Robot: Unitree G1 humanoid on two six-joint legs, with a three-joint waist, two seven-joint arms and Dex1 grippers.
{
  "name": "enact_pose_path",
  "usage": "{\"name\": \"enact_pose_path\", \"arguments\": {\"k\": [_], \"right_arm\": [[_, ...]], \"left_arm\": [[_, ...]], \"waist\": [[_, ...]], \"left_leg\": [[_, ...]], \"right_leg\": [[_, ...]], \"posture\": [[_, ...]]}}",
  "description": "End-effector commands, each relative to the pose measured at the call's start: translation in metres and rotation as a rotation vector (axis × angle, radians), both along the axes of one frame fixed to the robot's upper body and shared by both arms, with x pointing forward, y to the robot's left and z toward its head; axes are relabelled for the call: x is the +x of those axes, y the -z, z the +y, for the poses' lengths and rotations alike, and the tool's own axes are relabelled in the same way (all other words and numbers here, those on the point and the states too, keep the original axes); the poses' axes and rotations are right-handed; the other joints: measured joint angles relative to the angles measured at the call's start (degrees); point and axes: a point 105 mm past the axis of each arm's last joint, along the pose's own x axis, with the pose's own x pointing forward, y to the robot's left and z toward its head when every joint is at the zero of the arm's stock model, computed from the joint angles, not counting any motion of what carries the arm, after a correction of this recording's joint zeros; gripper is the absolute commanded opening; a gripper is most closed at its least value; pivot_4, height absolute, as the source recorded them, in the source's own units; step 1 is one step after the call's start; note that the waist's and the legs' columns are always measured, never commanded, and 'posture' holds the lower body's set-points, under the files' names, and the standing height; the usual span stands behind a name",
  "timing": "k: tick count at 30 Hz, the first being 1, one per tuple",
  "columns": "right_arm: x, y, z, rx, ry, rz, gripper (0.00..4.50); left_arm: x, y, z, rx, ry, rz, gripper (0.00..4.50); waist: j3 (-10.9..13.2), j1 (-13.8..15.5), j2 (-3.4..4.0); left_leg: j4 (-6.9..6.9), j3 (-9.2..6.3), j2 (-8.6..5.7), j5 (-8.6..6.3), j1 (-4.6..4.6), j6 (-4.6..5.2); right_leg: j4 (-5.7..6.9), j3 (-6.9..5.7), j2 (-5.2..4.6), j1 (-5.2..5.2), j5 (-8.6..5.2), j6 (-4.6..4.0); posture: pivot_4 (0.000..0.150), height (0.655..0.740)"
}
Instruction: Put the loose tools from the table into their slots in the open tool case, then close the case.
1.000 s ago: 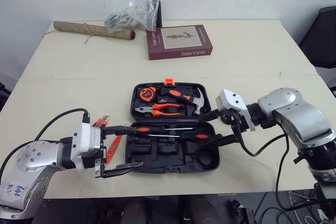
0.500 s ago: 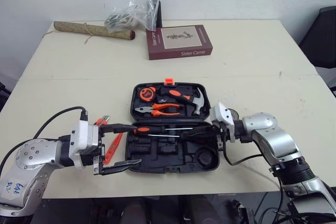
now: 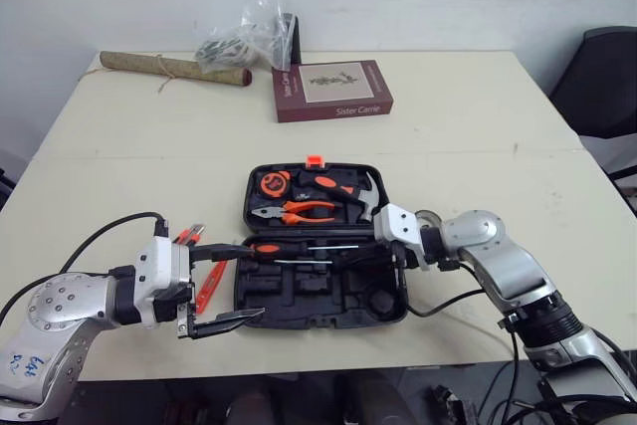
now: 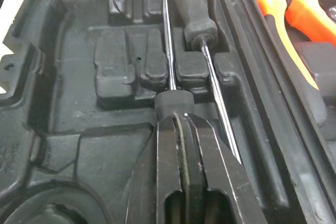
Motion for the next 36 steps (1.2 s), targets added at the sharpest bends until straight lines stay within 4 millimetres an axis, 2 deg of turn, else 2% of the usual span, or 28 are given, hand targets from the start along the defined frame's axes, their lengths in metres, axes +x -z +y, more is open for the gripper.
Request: {"name": "enact_pose_path", "arguments": {"k": [1,4,8,10,13,16,19,22,24,26,29,31,33,36], "right_arm": [[-0.001,0.045,-0.014,-0.189,0.100,0.093,0.05],[-0.002,0.035,-0.006,-0.109,0.086,0.108,0.05],[-0.006,-0.008,-0.004,0.148,-0.003,0.034,0.05],[-0.008,-0.040,-0.012,0.340,-0.035,-0.037,0.05],[-0.007,-0.067,-0.038,0.479,0.029,-0.084,0.05],[-0.014,-0.071,-0.074,0.444,0.132,-0.007,0.05],[-0.017,-0.074,-0.116,0.380,0.265,-0.125,0.88],[-0.016,-0.072,-0.161,0.327,0.409,-0.252,2.37],[-0.020,-0.061,-0.215,0.238,0.593,-0.314,3.29],[-0.029,-0.052,-0.250,0.159,0.691,-0.337,4.33],[-0.044,-0.041,-0.288,0.064,0.785,-0.338,4.42],[-0.047,-0.039,-0.296,0.051,0.800,-0.339,4.42],[-0.045,-0.038,-0.293,0.066,0.779,-0.340,4.42],[-0.033,-0.040,-0.262,0.148,0.670,-0.349,4.42]], "left_arm": [[0.000,-0.007,0.002,0.022,-0.016,-0.037,4.50],[0.002,-0.009,0.002,0.010,-0.028,-0.042,4.50],[0.006,-0.018,0.011,-0.040,-0.079,-0.087,4.50],[0.009,-0.023,0.022,-0.070,-0.132,-0.105,4.50],[0.009,-0.025,0.049,-0.063,-0.219,-0.106,4.50],[0.005,-0.022,0.093,-0.025,-0.379,-0.102,4.50],[-0.005,-0.022,0.149,0.016,-0.592,-0.118,4.50],[-0.024,-0.018,0.195,0.058,-0.766,-0.116,4.50],[-0.048,-0.015,0.241,0.084,-0.966,-0.102,4.50],[-0.067,-0.013,0.267,0.097,-1.083,-0.088,4.50],[-0.085,-0.013,0.288,0.127,-1.169,-0.077,4.50],[-0.088,-0.016,0.290,0.132,-1.175,-0.086,4.50],[-0.085,-0.017,0.286,0.123,-1.154,-0.087,4.50],[-0.072,-0.018,0.265,0.106,-1.094,-0.078,4.50]], "waist": [[-0.17,-0.27,-0.11],[-0.19,-0.49,-0.14],[-0.04,-0.28,0.09],[0.10,-0.08,0.26],[0.34,0.02,0.47],[0.37,0.08,0.47],[0.40,0.28,0.43],[0.43,0.09,0.38],[0.48,0.03,0.35],[0.54,-0.14,0.34],[0.56,-0.38,0.29],[0.57,-0.51,0.27],[0.57,-0.68,0.27],[0.57,-0.86,0.26]], "left_leg": [[-0.09,0.00,0.00,0.01,0.04,-0.02],[-0.32,0.00,-0.01,0.07,0.18,-0.12],[-0.49,-0.01,-0.01,0.13,0.19,-0.21],[-0.46,-0.01,-0.02,0.13,-0.01,-0.19],[-0.32,0.02,-0.03,0.17,-0.48,-0.12],[-0.22,0.09,-0.04,0.17,-0.95,-0.10],[-0.27,0.04,-0.03,0.15,-1.13,-0.08],[-0.21,0.04,-0.03,0.15,-1.23,-0.07],[-0.12,0.06,-0.03,0.14,-1.22,-0.03],[-0.02,0.09,-0.06,0.07,-1.22,0.09],[-0.01,0.14,-0.08,0.03,-1.19,0.15],[0.00,0.11,-0.07,0.03,-1.18,0.15],[-0.06,0.11,-0.07,0.03,-1.03,0.12],[-0.36,0.13,-0.07,0.06,-0.75,0.02]], "right_leg": [[0.00,-0.01,0.00,0.00,-0.02,-0.03],[-0.01,-0.01,0.00,0.03,-0.06,-0.10],[0.00,-0.04,0.00,-0.03,-0.12,-0.22],[-0.02,-0.06,0.00,-0.19,-0.12,-0.22],[-0.01,-0.04,0.01,-0.60,-0.10,-0.19],[0.06,0.03,0.01,-1.09,-0.09,-0.15],[-0.05,-0.02,0.02,-1.21,-0.09,-0.15],[-0.06,-0.04,0.04,-1.30,-0.09,-0.14],[-0.05,-0.02,0.04,-1.25,-0.06,-0.09],[-0.05,-0.01,0.03,-1.22,-0.04,-0.06],[-0.09,0.02,-0.01,-1.21,-0.04,-0.06],[-0.06,-0.01,-0.04,-1.19,-0.03,-0.05],[-0.01,0.00,-0.07,-1.09,-0.03,-0.05],[-0.02,0.02,-0.08,-0.94,-0.04,-0.06]], "posture": [[0.150,0.7400],[0.150,0.7400],[0.150,0.7400],[0.150,0.7400],[0.150,0.7400],[0.150,0.7400],[0.150,0.7400],[0.150,0.7400],[0.150,0.7400],[0.150,0.7400],[0.150,0.7400],[0.150,0.7400],[0.150,0.7400],[0.150,0.7400]]}}
